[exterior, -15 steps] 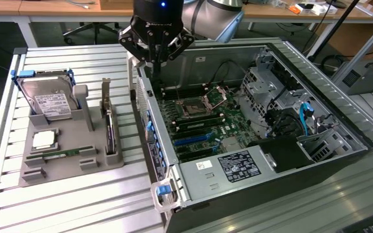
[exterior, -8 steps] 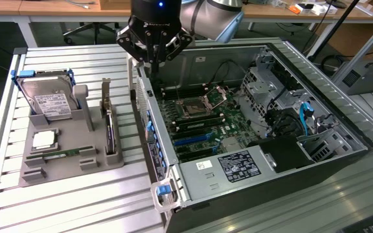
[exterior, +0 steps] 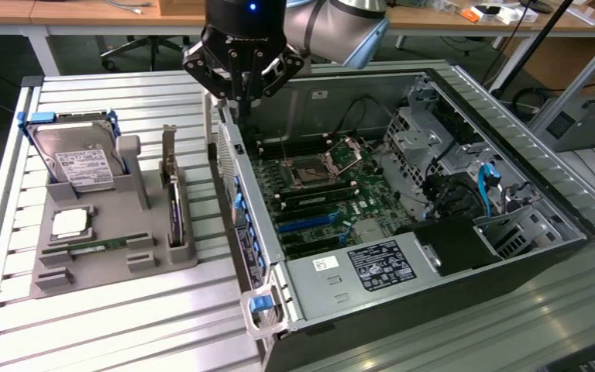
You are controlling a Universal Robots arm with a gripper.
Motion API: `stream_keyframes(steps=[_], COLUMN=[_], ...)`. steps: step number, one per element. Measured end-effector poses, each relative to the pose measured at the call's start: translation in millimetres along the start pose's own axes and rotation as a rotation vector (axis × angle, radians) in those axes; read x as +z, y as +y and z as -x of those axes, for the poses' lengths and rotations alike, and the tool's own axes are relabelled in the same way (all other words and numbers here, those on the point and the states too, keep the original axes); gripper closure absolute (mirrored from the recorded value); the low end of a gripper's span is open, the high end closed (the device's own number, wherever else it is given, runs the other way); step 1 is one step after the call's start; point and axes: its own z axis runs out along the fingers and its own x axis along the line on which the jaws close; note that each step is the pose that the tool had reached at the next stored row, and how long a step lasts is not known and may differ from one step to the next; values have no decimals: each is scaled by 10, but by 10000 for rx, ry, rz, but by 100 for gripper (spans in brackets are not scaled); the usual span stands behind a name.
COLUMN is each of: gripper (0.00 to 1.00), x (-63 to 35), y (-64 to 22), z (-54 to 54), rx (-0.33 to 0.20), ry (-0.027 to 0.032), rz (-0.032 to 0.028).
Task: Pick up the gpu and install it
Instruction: 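Reach for the gpu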
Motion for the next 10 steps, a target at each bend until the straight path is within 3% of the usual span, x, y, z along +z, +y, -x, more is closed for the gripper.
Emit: stream_keyframes(steps=[10], gripper=[89], x=[0], y=[-2], z=[-24], rx=[0], ry=[-1], rz=[-4])
